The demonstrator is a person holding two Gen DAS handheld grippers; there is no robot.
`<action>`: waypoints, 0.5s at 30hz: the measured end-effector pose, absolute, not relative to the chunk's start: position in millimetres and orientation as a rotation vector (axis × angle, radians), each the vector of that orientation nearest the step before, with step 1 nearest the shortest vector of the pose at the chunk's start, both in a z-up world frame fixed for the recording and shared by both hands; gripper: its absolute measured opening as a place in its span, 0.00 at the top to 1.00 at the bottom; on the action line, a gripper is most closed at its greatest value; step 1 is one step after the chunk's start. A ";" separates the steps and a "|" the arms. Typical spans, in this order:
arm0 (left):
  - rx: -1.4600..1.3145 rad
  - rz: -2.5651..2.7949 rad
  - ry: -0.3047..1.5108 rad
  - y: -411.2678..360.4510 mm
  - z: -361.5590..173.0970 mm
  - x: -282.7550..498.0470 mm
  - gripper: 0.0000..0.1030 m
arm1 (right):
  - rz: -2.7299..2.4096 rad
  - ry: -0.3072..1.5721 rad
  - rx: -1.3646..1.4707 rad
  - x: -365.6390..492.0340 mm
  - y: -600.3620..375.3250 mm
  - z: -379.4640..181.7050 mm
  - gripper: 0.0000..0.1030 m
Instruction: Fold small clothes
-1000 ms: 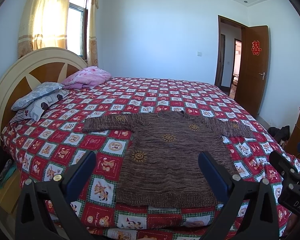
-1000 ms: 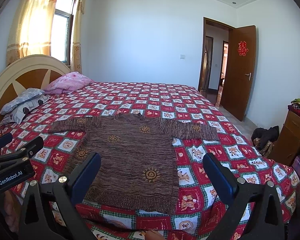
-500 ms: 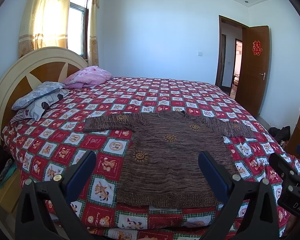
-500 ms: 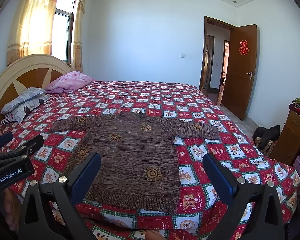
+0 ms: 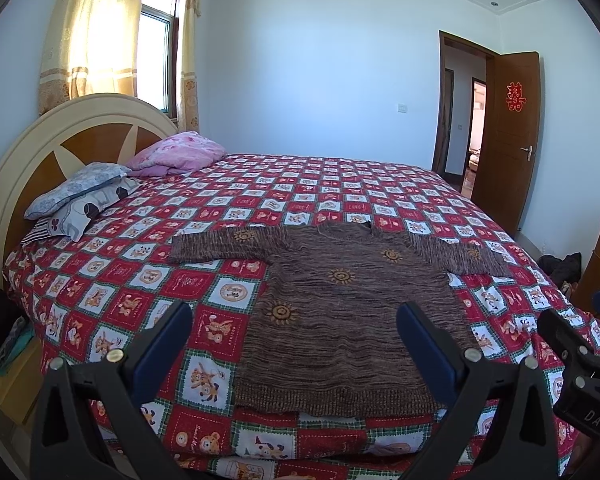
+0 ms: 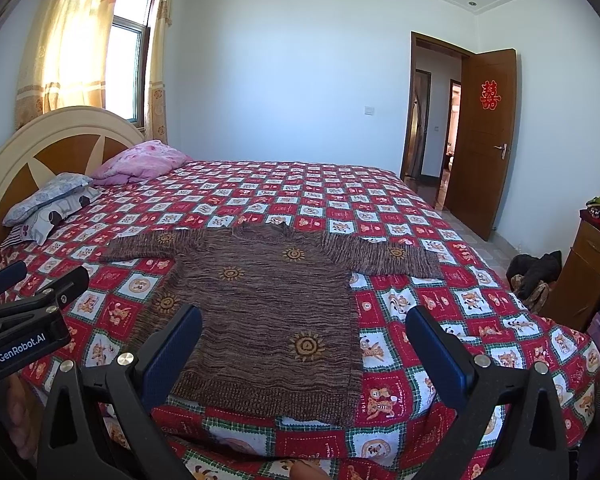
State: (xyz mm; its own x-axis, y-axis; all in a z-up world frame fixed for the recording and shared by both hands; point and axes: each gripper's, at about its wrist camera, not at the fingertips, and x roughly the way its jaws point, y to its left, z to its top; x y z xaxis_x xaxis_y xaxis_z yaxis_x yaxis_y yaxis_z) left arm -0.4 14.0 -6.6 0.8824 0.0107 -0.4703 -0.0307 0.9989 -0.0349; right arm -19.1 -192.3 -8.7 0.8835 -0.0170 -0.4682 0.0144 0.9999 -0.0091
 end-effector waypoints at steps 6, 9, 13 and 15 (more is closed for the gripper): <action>-0.044 0.025 0.494 16.1 -6.1 1.8 0.00 | -0.011 0.492 -0.008 -18.6 -190.4 -10.0 0.01; -0.042 0.024 0.494 15.6 -6.2 1.9 0.00 | -0.004 0.493 -0.009 -17.9 -190.6 -11.4 0.01; -0.044 0.016 0.498 16.0 -7.2 3.6 0.00 | 0.002 0.501 -0.012 -15.0 -189.9 -15.2 0.01; -0.048 0.012 0.503 15.5 -9.2 5.6 0.00 | 0.002 0.507 -0.011 -13.1 -190.2 -17.4 0.01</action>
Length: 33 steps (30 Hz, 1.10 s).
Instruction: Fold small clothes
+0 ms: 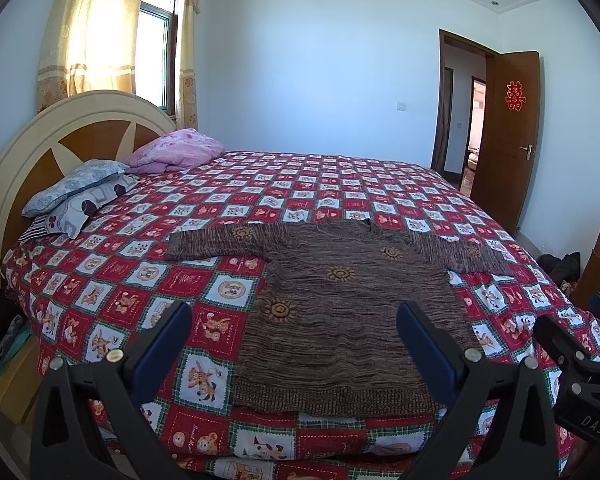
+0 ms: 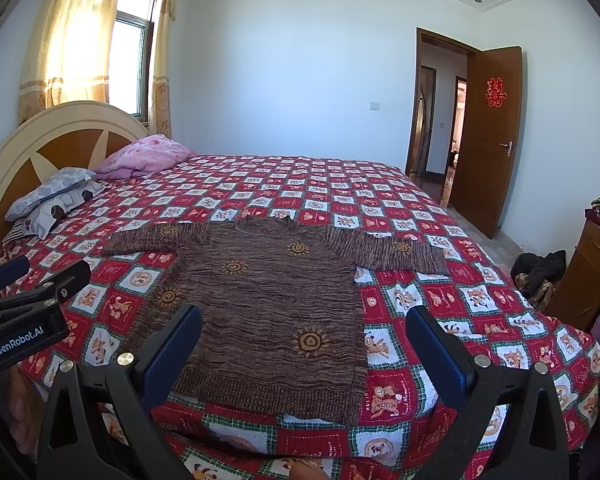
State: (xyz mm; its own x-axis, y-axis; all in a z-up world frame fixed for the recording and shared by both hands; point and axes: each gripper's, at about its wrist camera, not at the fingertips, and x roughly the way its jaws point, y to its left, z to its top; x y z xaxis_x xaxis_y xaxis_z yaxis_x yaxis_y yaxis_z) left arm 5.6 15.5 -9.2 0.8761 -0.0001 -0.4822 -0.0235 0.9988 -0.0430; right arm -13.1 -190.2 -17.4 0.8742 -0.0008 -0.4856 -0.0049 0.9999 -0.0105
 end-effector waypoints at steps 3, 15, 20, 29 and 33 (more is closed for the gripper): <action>-0.046 0.006 0.511 14.6 -11.7 8.3 0.00 | -0.001 0.517 -0.011 -9.3 -191.2 -21.4 0.01; -0.021 0.017 0.540 9.7 -27.3 21.5 0.00 | -0.041 0.559 -0.032 14.1 -201.1 -44.0 0.01; -0.004 0.003 0.577 6.3 -41.0 37.6 0.00 | -0.094 0.595 -0.046 33.3 -215.3 -59.9 0.01; 0.111 -0.036 0.611 -13.0 -64.0 84.8 0.00 | -0.079 0.685 -0.008 76.6 -259.2 -85.0 0.01; 0.172 -0.043 0.625 -26.4 -73.6 118.9 0.00 | -0.095 0.736 0.024 104.2 -289.7 -98.5 0.01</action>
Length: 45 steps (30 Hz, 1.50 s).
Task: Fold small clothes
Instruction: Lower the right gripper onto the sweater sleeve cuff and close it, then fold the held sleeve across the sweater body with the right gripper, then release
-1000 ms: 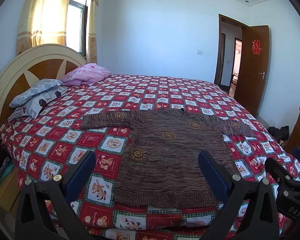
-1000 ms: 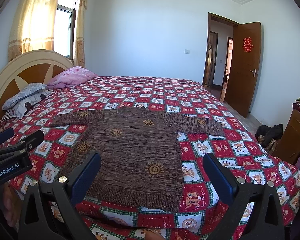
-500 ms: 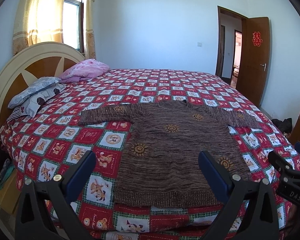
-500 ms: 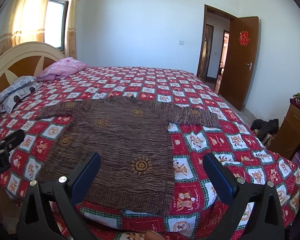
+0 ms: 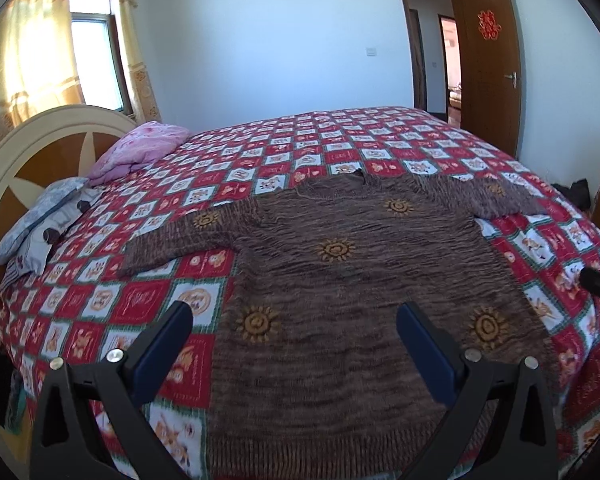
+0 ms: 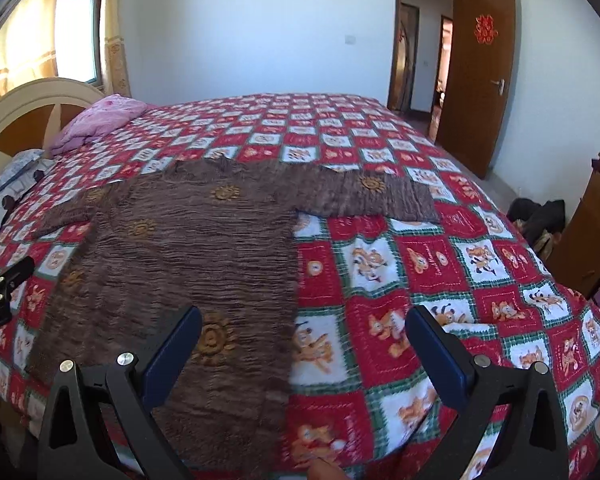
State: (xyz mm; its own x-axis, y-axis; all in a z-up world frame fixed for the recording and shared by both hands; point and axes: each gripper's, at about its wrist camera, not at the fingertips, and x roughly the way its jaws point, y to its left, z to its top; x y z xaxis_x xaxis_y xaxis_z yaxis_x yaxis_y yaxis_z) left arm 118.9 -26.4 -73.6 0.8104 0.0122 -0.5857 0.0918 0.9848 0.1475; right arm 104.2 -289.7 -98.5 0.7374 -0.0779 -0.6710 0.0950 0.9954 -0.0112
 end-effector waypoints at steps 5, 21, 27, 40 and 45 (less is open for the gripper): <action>0.223 -0.030 0.641 -36.4 -84.0 173.1 0.00 | -0.168 0.799 0.068 142.2 -340.2 -117.1 0.01; 0.222 0.157 0.721 -27.8 -140.3 304.6 0.00 | -0.343 0.814 0.348 269.4 -496.2 -147.5 0.26; 0.222 0.184 0.783 -26.4 -158.6 322.7 0.00 | -0.333 0.843 0.354 318.6 -509.7 -162.9 0.34; 0.184 0.150 0.847 -24.9 -170.0 337.9 0.00 | -0.307 0.915 0.079 362.2 -469.8 -181.5 0.91; 0.146 0.128 0.844 -20.2 -169.4 336.5 0.00 | -0.274 0.893 0.065 365.9 -449.6 -164.8 0.91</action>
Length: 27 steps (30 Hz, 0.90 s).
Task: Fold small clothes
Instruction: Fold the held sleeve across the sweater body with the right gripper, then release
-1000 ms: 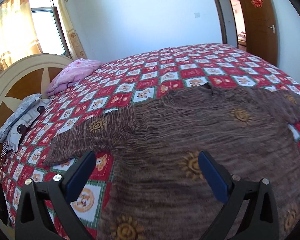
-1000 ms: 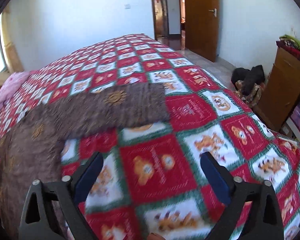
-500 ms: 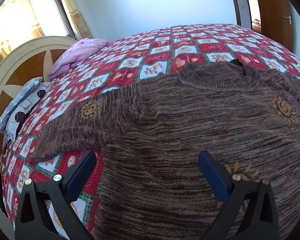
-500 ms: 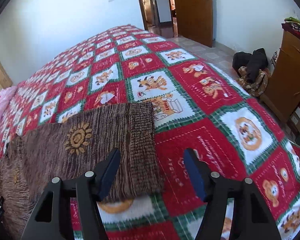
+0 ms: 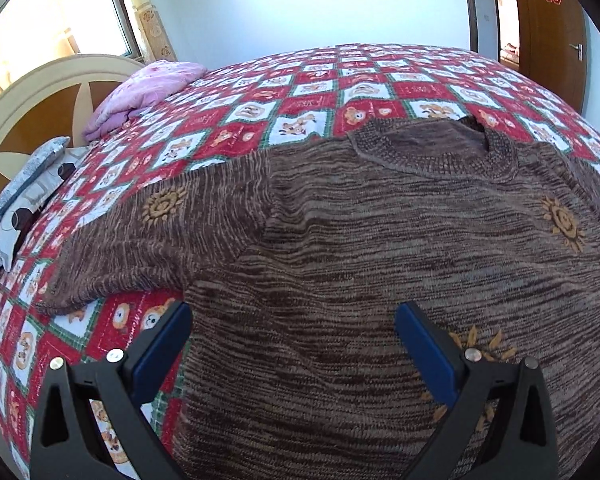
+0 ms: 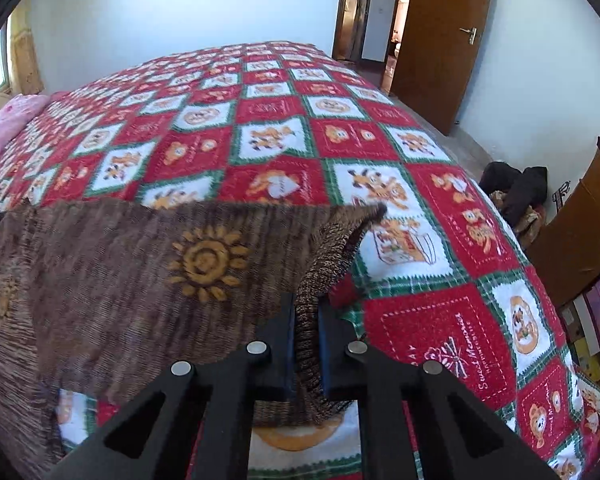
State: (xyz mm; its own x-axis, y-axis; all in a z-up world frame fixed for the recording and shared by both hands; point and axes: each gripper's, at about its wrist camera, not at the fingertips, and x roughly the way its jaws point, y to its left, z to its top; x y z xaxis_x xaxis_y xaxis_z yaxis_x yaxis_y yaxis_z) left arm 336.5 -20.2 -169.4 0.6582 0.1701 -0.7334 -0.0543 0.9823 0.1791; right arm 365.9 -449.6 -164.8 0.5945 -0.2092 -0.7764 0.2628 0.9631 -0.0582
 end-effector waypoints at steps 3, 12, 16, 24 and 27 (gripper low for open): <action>0.120 0.097 0.836 -17.2 -168.8 333.9 0.00 | -0.263 0.852 0.068 366.8 -437.2 -146.0 0.92; 0.045 0.075 0.830 -8.0 -169.6 333.3 0.00 | -0.153 0.706 -0.014 371.5 -356.1 -73.2 0.92; 0.021 0.072 0.840 -4.0 -171.2 333.9 0.00 | -0.063 0.667 -0.055 375.3 -301.9 -53.5 0.92; -0.044 0.049 0.867 5.7 -176.4 336.7 0.00 | 0.115 0.662 -0.120 395.7 -187.8 -60.2 0.92; -0.070 0.049 0.868 10.4 -177.4 336.4 0.00 | 0.167 0.693 -0.118 405.9 -152.7 -79.7 0.92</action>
State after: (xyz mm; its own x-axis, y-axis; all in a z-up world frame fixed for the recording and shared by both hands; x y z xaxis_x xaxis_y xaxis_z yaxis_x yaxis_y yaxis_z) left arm 336.4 10.4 -177.4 0.6452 0.0146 -0.7639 -0.0719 0.9965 -0.0417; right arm 405.9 -152.7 -79.7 0.7569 0.1139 -0.6435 -0.1921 0.9800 -0.0526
